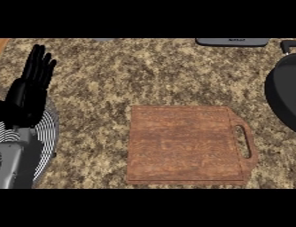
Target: Pick the bell pepper from the cutting board and place it in the pot
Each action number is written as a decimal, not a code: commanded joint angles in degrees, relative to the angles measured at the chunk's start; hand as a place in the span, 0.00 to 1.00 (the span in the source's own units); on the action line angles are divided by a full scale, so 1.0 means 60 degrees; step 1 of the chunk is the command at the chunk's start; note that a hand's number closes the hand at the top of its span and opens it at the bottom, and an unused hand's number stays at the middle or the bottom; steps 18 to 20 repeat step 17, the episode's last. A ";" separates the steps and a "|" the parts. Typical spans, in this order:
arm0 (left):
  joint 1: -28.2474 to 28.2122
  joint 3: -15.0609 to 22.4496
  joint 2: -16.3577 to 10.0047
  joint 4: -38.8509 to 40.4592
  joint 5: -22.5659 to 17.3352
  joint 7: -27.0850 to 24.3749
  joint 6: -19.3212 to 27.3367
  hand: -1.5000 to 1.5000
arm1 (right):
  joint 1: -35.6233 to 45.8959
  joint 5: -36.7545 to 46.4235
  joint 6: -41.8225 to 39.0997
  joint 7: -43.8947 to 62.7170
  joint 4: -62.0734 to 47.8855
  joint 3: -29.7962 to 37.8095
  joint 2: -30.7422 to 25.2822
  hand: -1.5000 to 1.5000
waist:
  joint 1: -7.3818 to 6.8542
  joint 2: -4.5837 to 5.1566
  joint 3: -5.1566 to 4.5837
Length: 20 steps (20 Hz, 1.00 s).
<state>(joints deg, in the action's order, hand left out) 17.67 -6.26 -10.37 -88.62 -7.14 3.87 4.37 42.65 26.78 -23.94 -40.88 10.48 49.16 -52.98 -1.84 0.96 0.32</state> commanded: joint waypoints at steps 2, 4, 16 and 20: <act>-0.0209 -0.0192 -0.0167 -0.0058 -0.0160 -0.0109 -0.0201 0.50 | -0.0568 -0.0527 -0.0975 -0.0409 -0.0218 0.0485 -0.0711 0.00 | -0.0083 0.0058 0.0027; 0.0179 -0.0196 -0.0126 -0.0021 -0.0154 0.0072 -0.0065 0.50 | -0.0696 -0.0631 -0.1283 -0.0260 -0.0232 0.0558 -0.1049 0.00 | 0.0007 0.0056 0.0031; 0.0034 -0.0035 0.0180 -0.0042 0.0035 -0.0217 0.0157 0.50 | -0.1420 -0.1186 -0.1740 -0.0244 -0.0117 0.0968 -0.1618 0.00 | 0.0000 0.0097 0.0089; 0.0024 -0.0047 0.0072 -0.0074 -0.0009 -0.0089 0.0055 0.50 | -0.1601 -0.1223 -0.1466 -0.0320 -0.0129 0.1018 -0.1487 0.00 | -0.0025 0.0107 0.0102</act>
